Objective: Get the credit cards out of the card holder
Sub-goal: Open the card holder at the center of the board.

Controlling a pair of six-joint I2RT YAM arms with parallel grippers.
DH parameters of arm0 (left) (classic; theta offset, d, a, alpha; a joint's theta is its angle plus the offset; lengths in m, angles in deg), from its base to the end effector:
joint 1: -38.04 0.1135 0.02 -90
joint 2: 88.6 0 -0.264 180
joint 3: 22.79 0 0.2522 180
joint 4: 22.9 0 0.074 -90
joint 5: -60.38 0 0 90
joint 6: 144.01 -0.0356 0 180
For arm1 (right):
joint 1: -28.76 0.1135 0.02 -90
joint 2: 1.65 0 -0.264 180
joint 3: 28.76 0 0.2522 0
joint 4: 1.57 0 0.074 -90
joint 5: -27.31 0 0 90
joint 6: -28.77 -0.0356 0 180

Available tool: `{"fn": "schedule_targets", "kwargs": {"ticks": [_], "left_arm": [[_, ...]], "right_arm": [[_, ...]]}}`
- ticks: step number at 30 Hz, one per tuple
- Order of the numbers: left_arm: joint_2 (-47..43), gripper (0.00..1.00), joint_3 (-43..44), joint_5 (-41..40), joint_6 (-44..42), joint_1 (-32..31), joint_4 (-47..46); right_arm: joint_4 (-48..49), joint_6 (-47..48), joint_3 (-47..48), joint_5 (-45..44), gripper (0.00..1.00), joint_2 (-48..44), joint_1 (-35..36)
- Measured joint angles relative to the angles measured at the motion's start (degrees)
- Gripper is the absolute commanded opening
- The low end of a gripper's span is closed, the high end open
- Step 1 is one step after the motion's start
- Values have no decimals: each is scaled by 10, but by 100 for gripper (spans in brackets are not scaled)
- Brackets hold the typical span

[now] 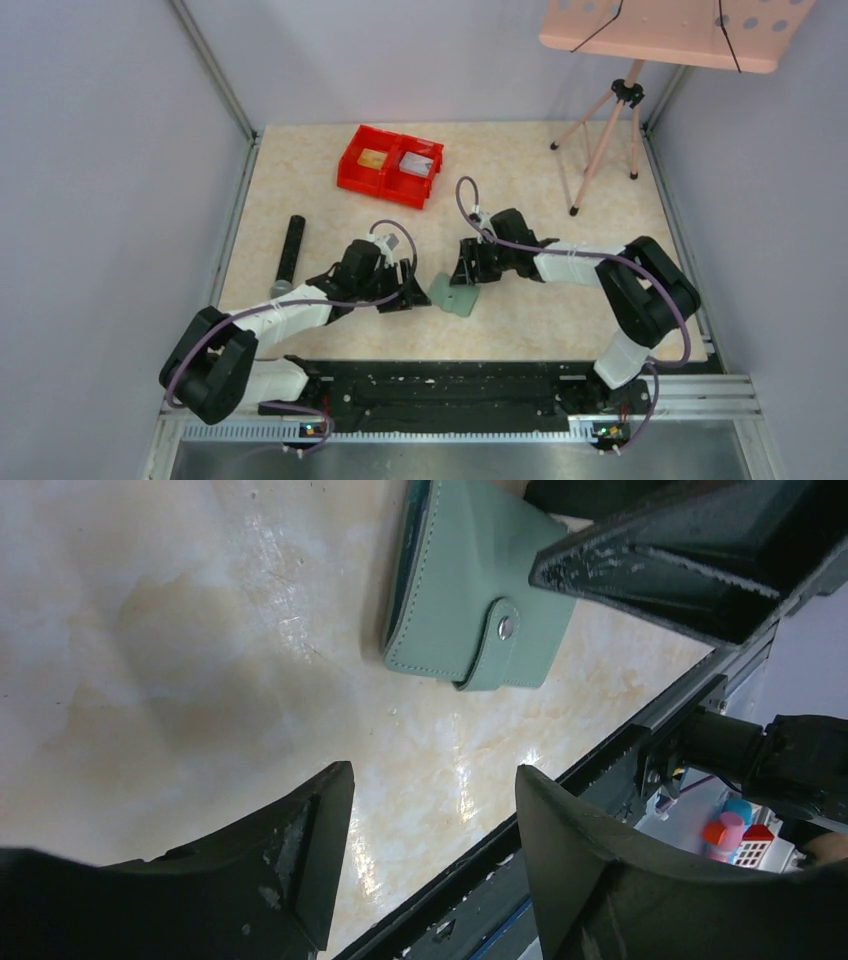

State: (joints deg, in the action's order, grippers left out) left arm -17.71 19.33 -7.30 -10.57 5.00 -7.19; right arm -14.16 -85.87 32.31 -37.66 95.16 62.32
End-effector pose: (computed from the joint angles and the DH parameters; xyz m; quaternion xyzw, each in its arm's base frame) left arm 0.1862 -0.1372 0.1666 -0.0074 0.9078 -0.3751 0.1876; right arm 0.2639 0.1931 0.1490 -0.1478 0.9036 0.3458 0.2049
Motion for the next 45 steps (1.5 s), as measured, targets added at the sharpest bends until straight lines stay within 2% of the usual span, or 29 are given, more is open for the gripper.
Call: {"fn": "schedule_targets", "kwargs": {"ticks": [6,13,19,25,33,40,45], "left_arm": [[38,57,-5,10,11,-8,-40],[81,54,-3,10,17,-30,-54],[104,50,45,-35,10,-73,-18],[104,47,80,-104,16,-90,13],[107,45,121,-175,23,-101,68],[150,43,181,-213,31,-135,96],[192,42,214,-240,32,-150,127]], "right_arm": [[70,-59,-106,44,43,-58,0],[120,-151,-214,43,31,-136,15],[130,-196,-222,12,26,-181,36],[119,-207,-221,-55,27,-224,36],[139,-219,-220,-103,28,-194,36],[193,-246,-220,-93,25,-124,36],[231,-262,-223,-89,23,-118,37]]}}
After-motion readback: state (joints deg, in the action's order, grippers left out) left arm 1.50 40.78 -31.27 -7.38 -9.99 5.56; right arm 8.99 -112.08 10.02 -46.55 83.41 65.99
